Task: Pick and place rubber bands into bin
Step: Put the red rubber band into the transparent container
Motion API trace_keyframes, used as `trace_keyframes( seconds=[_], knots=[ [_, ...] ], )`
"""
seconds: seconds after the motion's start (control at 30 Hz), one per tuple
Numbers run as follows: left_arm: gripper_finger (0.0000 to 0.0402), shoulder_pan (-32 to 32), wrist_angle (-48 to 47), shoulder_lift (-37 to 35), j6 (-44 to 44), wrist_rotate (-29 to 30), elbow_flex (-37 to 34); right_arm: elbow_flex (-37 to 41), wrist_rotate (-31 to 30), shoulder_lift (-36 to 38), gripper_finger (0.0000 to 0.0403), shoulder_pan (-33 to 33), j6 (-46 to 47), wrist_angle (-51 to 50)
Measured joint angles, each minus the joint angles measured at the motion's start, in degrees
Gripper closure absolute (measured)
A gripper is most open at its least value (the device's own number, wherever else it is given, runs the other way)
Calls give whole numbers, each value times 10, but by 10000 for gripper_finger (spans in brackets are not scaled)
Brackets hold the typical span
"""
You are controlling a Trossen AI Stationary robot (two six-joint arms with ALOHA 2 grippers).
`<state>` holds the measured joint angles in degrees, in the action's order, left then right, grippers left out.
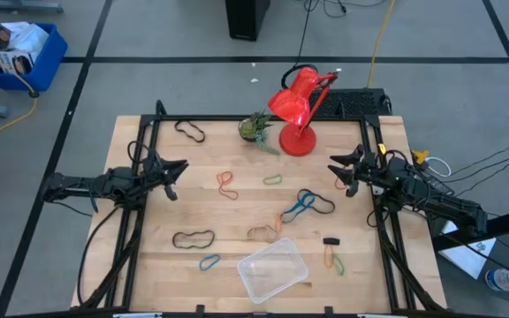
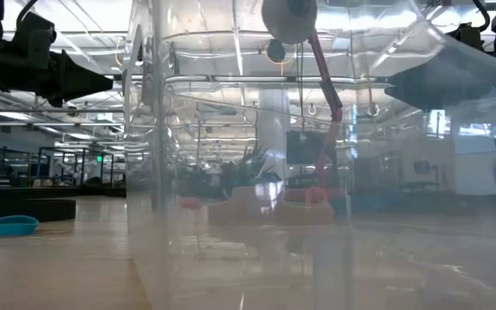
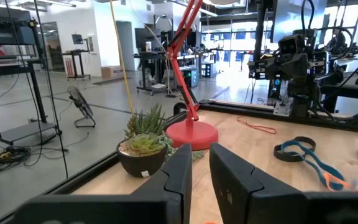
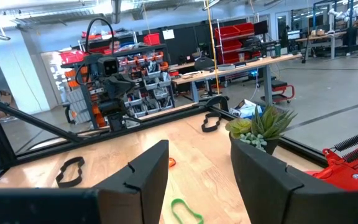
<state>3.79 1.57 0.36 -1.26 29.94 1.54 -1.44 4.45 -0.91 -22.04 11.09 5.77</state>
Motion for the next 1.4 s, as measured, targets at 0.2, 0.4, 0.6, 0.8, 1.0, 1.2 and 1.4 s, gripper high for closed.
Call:
trace_keyframes(
  seconds=[0.2,0.4,0.6,0.8,1.0,1.2,1.4],
  knots=[
    [339,0,0,0,0,0,0,0,-1,0,232,0,-8,0],
    [339,0,0,0,0,0,0,0,-1,0,232,0,1,0],
    [339,0,0,0,0,0,0,0,-1,0,232,0,0,0],
    [339,0,0,0,0,0,0,0,-22,-8,232,0,-24,-2],
    [339,0,0,0,0,0,0,0,-32,-35,232,0,-65,-10],
    [339,0,0,0,0,0,0,-8,-64,-72,232,0,-74,-15],
    [339,0,0,0,0,0,0,-105,-69,-159,234,0,-76,-153]
  ],
)
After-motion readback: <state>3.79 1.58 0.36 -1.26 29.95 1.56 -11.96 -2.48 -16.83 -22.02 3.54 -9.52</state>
